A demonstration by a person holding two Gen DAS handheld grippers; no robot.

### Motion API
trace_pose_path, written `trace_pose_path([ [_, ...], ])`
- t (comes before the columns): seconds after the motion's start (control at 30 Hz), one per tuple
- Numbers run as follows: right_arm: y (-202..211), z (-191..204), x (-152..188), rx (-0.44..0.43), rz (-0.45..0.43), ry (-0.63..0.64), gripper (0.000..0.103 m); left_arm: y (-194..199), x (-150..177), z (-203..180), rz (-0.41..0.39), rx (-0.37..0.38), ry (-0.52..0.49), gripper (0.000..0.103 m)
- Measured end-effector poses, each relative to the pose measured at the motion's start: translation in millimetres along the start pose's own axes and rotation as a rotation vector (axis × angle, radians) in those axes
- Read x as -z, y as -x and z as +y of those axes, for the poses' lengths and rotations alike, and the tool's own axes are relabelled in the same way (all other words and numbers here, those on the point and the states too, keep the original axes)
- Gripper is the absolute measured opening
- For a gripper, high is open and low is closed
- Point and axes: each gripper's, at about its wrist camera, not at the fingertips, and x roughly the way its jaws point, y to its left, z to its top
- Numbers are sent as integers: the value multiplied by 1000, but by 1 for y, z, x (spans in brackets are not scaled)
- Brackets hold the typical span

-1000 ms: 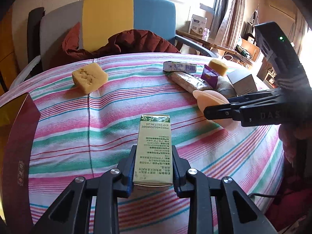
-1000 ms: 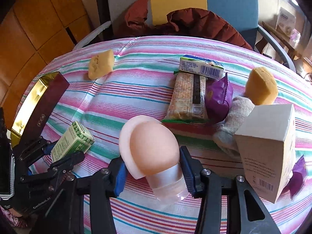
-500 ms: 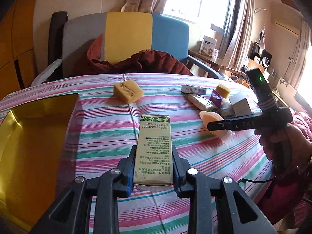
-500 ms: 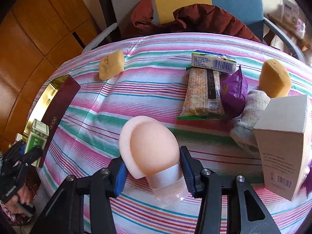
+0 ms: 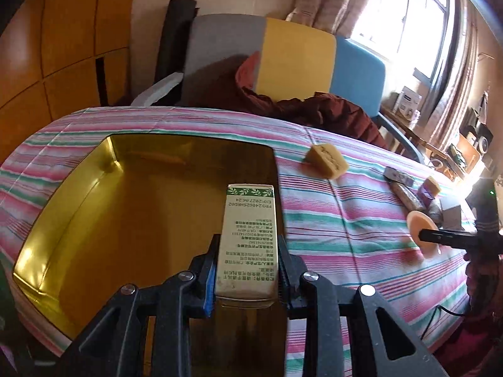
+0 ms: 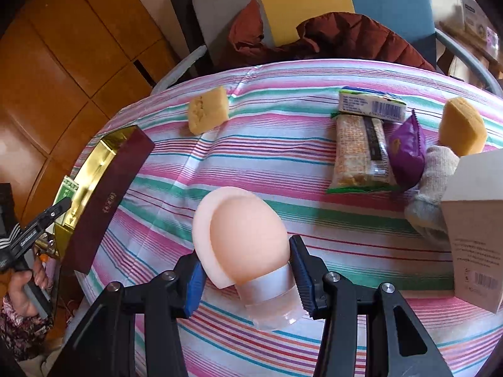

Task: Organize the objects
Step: 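Carry the medicine box and bottle over the gold tray with both grippers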

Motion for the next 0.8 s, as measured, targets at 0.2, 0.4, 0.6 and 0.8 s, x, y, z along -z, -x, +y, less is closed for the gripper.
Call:
trace_pose_path([
  [0.2,3,41,8,-114,-25,-12,50,-14,1,62,63,-102,80,30],
  [0.4,-6,96,8,-226,-8,-7,50,-22,3,102,99,-215,92,30],
  [0.6,-18,163,8,-327,7,66,50,-28,7,132,152,-297,138,30],
  [0.8,-25,216,9,-398,21,134,50,-23,2,142,157,-425,102,40],
])
